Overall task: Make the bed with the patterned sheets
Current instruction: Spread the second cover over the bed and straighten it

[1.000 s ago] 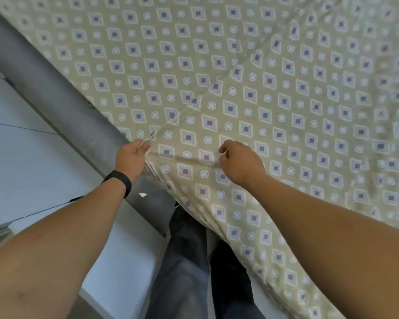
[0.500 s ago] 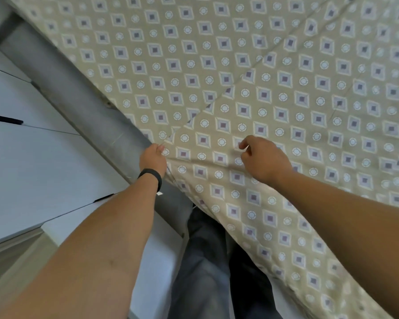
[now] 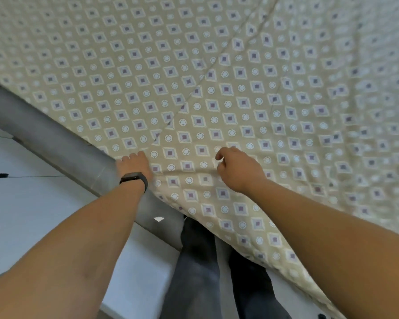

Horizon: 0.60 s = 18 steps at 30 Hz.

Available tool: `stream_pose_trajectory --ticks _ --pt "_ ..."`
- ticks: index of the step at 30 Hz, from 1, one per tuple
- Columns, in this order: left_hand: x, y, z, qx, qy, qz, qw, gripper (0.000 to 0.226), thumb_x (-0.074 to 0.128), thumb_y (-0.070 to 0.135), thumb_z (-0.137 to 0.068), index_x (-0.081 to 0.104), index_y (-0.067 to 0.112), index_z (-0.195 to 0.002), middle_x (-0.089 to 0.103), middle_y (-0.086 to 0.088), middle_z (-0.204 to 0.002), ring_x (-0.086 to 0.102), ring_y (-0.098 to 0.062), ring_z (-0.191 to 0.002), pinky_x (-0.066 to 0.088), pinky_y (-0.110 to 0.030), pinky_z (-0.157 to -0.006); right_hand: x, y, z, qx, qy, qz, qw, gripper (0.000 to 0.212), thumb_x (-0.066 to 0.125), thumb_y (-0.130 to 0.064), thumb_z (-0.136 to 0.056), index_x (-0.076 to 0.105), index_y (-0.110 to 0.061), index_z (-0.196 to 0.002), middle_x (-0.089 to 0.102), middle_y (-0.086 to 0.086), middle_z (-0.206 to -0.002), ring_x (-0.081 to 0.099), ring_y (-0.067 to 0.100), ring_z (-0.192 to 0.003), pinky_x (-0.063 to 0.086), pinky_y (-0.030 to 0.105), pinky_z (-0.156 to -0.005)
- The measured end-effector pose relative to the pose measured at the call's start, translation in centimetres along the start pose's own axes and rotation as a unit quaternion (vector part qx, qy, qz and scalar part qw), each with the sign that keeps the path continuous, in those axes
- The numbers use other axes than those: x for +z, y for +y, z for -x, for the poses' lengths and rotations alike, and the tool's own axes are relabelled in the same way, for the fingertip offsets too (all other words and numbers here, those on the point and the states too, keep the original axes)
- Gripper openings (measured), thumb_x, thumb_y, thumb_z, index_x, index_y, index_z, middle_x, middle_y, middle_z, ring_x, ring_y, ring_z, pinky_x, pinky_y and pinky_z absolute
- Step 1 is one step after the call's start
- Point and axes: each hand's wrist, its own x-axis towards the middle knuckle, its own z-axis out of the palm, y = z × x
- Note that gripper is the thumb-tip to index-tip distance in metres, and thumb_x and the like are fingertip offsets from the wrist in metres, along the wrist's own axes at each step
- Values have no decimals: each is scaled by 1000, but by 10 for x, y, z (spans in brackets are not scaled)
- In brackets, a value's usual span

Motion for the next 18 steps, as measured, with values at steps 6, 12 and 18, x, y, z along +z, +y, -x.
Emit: stream_pose_trajectory --ticks 6,12,18 --pt "-78 122 150 150 -77 131 977 23 44 29 -98 57 17 -112 64 -7 -108 61 -29 -97 48 -39 -82 -62 58 126 81 57 -79 992 32 44 -26 -102 55 -23 -132 58 -2 -125 61 20 -100 51 39 -85" --pt "-144 222 358 301 -131 254 910 19 47 30 -95 59 16 -90 66 -5 -95 61 -26 -82 53 -42 -78 -137 127 302 107 155 -139 972 29 46 -27 -100 60 -23 -126 64 -3 -109 61 15 -86 54 39 -79" --pt "-201 269 487 392 -86 307 863 21 51 25 -98 69 17 -108 66 4 -108 61 -13 -85 49 -26 -71 -175 186 427 149 232 -174 945 27 45 -26 -99 65 -24 -117 63 -10 -92 61 11 -75 51 33 -68"
